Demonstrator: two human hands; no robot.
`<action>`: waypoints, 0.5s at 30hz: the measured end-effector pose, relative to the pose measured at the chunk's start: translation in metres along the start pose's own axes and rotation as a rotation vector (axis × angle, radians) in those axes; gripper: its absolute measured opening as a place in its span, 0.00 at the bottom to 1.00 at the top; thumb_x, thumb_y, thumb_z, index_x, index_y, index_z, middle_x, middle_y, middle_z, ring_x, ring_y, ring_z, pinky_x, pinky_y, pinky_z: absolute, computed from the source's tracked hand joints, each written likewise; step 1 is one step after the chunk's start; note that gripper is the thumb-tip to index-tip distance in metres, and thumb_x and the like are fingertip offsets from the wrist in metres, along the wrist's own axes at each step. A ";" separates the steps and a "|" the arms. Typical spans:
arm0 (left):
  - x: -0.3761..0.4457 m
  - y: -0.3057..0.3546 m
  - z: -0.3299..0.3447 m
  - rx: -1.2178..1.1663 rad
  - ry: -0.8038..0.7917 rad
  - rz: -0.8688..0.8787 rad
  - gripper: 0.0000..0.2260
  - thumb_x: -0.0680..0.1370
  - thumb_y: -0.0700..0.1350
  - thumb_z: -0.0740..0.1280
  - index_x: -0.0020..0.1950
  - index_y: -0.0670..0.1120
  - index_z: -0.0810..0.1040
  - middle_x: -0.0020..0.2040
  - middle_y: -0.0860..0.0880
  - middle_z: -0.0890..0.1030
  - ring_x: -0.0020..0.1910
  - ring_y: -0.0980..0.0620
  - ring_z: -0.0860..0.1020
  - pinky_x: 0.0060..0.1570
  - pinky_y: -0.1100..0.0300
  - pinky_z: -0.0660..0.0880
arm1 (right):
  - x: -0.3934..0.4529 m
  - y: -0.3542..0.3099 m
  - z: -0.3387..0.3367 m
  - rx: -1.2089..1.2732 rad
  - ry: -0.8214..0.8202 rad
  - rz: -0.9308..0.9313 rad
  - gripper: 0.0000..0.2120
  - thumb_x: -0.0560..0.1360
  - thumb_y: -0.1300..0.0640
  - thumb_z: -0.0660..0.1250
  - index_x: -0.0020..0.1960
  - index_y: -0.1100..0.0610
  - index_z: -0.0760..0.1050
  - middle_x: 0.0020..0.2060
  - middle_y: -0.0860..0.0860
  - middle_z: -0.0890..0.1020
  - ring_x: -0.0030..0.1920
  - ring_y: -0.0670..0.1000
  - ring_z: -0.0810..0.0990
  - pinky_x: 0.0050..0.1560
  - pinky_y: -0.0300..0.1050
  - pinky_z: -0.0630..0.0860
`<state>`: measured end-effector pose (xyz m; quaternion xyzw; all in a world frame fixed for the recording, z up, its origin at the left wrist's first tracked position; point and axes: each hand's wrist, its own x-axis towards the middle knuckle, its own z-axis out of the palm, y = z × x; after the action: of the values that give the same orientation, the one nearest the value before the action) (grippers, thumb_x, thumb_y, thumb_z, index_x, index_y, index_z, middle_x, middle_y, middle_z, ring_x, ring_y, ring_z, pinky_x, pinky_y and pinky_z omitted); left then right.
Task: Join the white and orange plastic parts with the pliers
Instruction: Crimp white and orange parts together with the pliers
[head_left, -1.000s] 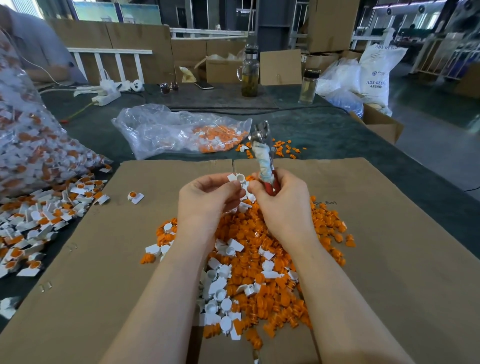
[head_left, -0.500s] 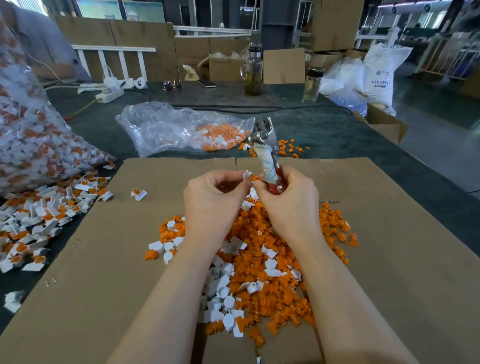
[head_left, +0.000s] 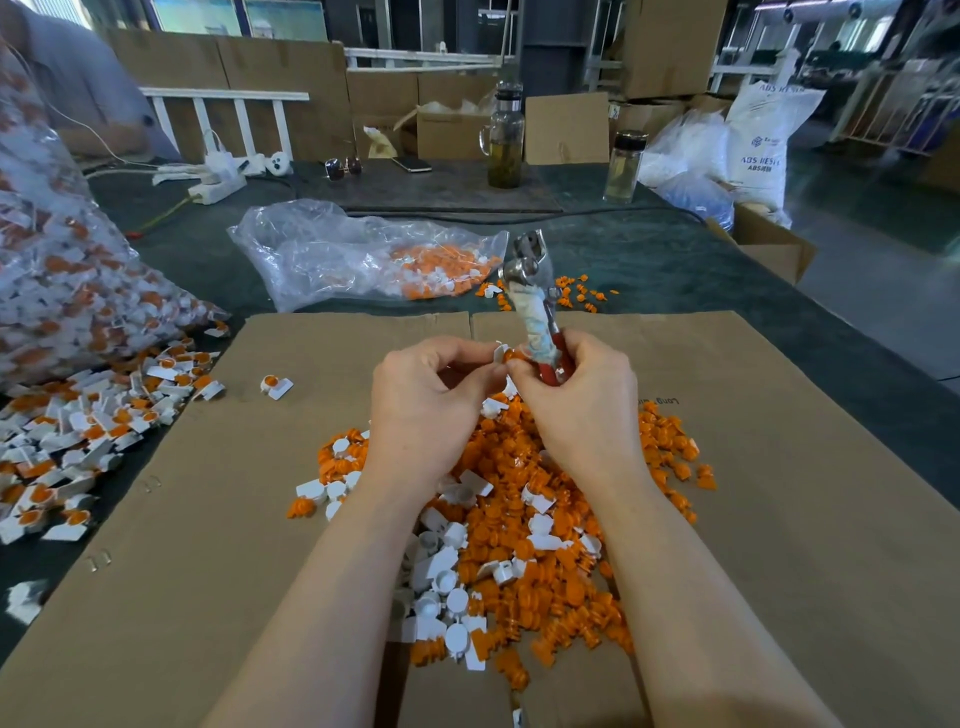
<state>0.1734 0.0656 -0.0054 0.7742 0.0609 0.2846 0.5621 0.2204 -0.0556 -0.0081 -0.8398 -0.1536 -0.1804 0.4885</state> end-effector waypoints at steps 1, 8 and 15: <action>0.000 0.000 -0.001 0.001 -0.003 0.005 0.13 0.73 0.39 0.76 0.41 0.59 0.83 0.38 0.60 0.85 0.39 0.60 0.84 0.43 0.66 0.80 | 0.000 0.000 0.000 -0.003 -0.002 -0.003 0.08 0.72 0.53 0.73 0.49 0.53 0.80 0.38 0.45 0.81 0.39 0.45 0.80 0.38 0.43 0.76; 0.000 0.000 -0.002 -0.001 -0.011 0.012 0.13 0.73 0.38 0.75 0.41 0.57 0.83 0.37 0.60 0.85 0.38 0.61 0.84 0.42 0.68 0.79 | 0.001 0.000 -0.001 -0.005 -0.006 -0.018 0.06 0.72 0.52 0.74 0.45 0.48 0.76 0.34 0.40 0.77 0.37 0.43 0.78 0.37 0.40 0.74; 0.000 0.000 -0.001 0.047 -0.015 0.024 0.13 0.73 0.37 0.75 0.41 0.57 0.83 0.37 0.61 0.84 0.37 0.64 0.83 0.41 0.71 0.78 | 0.000 0.002 0.001 -0.058 0.002 -0.067 0.04 0.72 0.54 0.73 0.47 0.51 0.80 0.31 0.38 0.75 0.34 0.42 0.76 0.32 0.37 0.67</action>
<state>0.1728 0.0660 -0.0056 0.7898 0.0543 0.2841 0.5410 0.2218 -0.0559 -0.0099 -0.8479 -0.1758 -0.2017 0.4578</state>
